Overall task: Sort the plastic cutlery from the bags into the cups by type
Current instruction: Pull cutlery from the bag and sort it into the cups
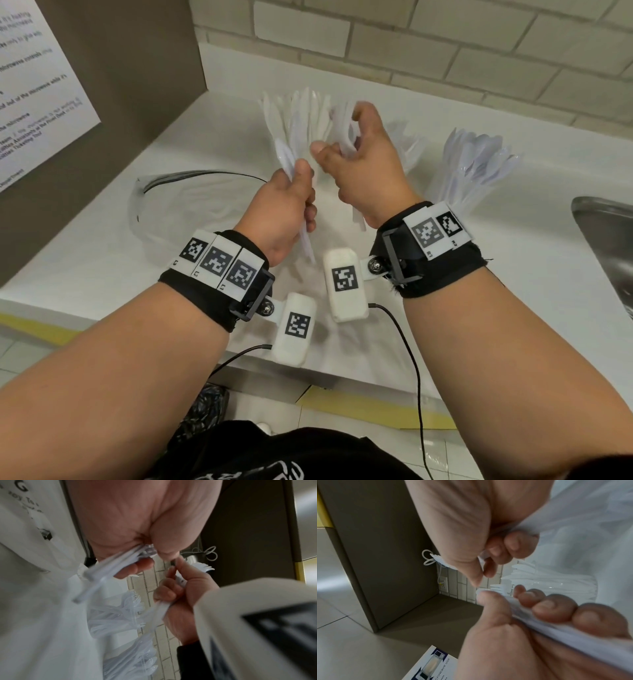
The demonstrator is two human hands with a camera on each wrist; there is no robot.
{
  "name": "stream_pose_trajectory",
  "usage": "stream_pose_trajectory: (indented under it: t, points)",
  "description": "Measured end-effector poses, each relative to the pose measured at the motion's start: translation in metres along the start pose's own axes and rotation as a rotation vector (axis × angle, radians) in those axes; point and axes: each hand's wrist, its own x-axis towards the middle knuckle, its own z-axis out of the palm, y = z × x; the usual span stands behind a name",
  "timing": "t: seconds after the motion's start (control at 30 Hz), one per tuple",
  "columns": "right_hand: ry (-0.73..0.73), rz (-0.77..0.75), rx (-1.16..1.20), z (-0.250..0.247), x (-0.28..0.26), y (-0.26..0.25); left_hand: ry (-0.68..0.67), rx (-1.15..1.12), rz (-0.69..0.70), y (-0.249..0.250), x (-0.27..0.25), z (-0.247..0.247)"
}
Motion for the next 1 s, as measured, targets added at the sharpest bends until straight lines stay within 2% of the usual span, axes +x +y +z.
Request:
stream_pose_trajectory:
  t: [0.17, 0.27, 0.43, 0.77, 1.0]
  points:
    - [-0.081, 0.074, -0.018, -0.001, -0.004, 0.003, -0.078, -0.209, -0.085, 0.001, 0.004, -0.008]
    - [-0.123, 0.063, -0.029, 0.003, -0.007, 0.004, -0.142, -0.217, -0.098, 0.002, 0.003, -0.008]
    - [-0.080, 0.060, -0.104, 0.010, -0.006, 0.003, -0.101, -0.259, -0.129, 0.000, 0.004, -0.011]
    - [-0.092, 0.172, 0.033, 0.005, -0.008, 0.001, -0.060, -0.313, -0.119, 0.000, 0.000, -0.008]
    - [-0.142, 0.197, 0.020, 0.002, -0.010, 0.003, -0.120, -0.376, -0.071, 0.002, 0.000, -0.007]
